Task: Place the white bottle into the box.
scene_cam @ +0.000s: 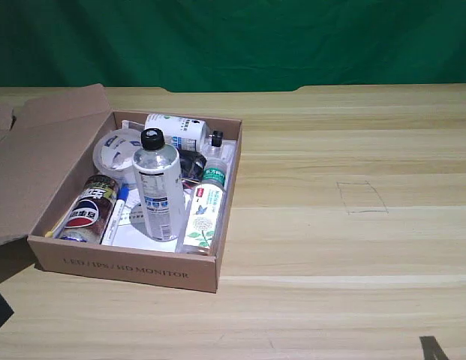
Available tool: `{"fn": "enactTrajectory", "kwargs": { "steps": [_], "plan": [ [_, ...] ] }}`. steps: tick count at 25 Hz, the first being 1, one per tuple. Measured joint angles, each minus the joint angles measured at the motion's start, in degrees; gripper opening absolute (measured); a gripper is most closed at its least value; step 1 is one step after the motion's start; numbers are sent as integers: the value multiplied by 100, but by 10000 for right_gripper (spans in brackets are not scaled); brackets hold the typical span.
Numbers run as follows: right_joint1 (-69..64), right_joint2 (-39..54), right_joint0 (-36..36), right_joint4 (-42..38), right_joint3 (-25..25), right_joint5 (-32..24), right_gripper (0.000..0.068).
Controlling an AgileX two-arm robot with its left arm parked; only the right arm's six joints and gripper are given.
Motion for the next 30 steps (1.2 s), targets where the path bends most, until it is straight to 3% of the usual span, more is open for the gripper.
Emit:
{"fn": "enactTrajectory", "kwargs": {
  "steps": [30],
  "plan": [
    [0, 0, 0, -11, -20, 0, 4]
  ]
}}
